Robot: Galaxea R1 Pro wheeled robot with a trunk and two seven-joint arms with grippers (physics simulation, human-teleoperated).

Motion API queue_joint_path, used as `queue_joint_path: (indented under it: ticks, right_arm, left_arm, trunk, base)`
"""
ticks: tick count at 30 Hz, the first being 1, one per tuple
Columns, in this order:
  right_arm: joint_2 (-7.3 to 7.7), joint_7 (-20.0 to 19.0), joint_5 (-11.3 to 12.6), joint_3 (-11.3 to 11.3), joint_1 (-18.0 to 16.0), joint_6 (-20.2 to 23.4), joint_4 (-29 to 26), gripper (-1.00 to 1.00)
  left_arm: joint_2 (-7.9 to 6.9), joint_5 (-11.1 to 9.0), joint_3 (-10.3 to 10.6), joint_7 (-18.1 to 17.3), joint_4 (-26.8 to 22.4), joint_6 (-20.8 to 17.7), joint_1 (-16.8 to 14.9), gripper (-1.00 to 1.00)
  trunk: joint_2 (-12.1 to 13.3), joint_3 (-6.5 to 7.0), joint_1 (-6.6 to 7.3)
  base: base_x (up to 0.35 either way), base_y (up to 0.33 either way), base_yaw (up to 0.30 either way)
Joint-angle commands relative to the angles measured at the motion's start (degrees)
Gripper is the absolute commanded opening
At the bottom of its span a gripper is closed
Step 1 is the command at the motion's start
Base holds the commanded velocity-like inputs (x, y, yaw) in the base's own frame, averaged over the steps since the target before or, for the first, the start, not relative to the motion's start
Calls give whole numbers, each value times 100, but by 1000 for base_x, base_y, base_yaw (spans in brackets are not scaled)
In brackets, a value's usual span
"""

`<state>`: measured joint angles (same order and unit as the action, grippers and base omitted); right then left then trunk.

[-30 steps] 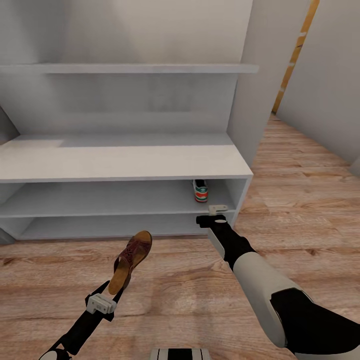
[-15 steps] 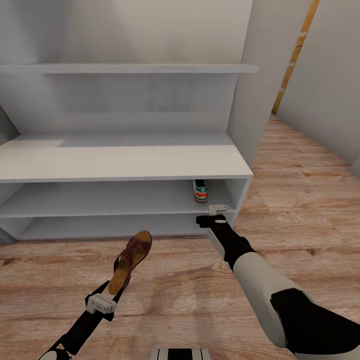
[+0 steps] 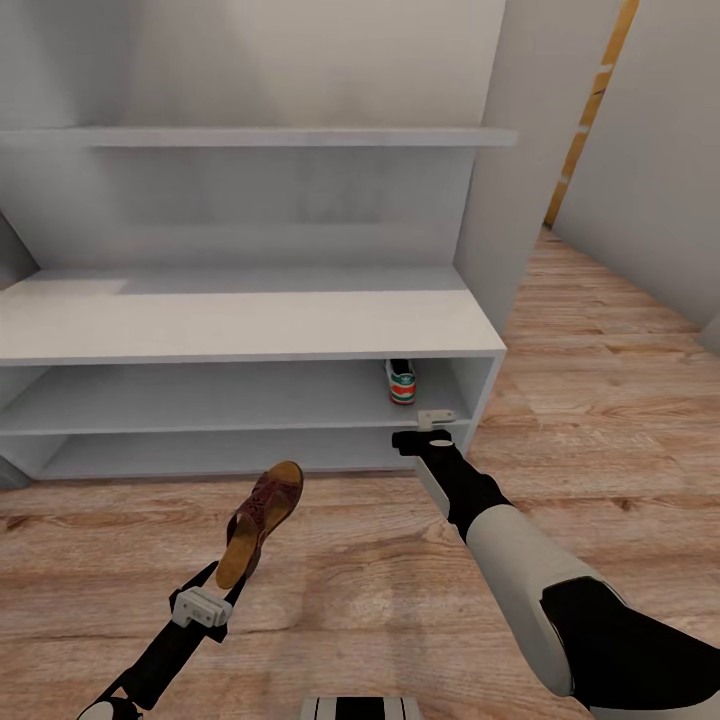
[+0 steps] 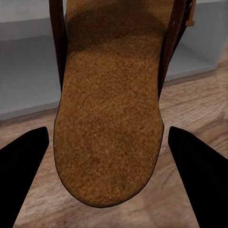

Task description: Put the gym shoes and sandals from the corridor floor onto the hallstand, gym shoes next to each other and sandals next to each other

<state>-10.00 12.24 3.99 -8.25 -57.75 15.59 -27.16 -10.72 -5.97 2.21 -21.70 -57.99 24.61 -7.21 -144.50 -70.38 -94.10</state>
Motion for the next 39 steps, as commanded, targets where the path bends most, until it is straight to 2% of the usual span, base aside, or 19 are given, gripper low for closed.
queue_joint_path:
  ticks: [1, 16, 26, 30, 34, 35, 37, 38, 39]
  right_arm:
    - [0, 0, 0, 0, 0, 0, 0, 100]
    - [0, -257, 4, 0, 4, -81, 21, 100]
    - [0, -377, -32, 1, 137, -671, -1, 100]
    - [43, -401, -47, 0, 350, -1014, 1, 100]
    - [305, -429, -58, -44, 1077, -1642, -201, 100]
    - [305, -429, -58, -44, 1077, -1642, -201, 100]
    - [499, -448, -61, -81, 1509, -1933, -473, 100]
    - [499, -448, -61, -81, 1509, -1933, -473, 100]
    - [618, -470, -60, -95, 1760, -2052, -648, 100]
  left_arm:
    - [0, -1, 0, -1, 0, 0, 0, -100]
    - [-6, -1, -7, -2, 5, -6, -2, -100]
    - [-3, -2, -26, -10, 1, -68, -24, -100]
    - [-5, -10, -37, -13, -2, -248, -47, -100]
    - [-7, -24, -90, -27, -9, -499, -69, -100]
    - [-7, -24, -90, -27, -9, -499, -69, -100]
    - [-6, -28, -140, -38, -13, -566, -73, -100]
    - [-6, -28, -140, -38, -13, -566, -73, -100]
    - [-5, -30, -160, -48, -14, -592, -74, -100]
  trunk:
    - [0, 0, 0]
    - [0, 0, 0]
    - [0, 0, 0]
    - [0, 0, 0]
    - [0, 0, 0]
    - [0, 0, 0]
    - [0, 0, 0]
    - [0, 0, 0]
    - [0, 0, 0]
  base:
    - [0, 0, 0]
    - [0, 0, 0]
    - [0, 0, 0]
    - [0, 0, 0]
    - [0, 0, 0]
    - [0, 0, 0]
    - [0, 0, 0]
    - [0, 0, 0]
    - [0, 0, 0]
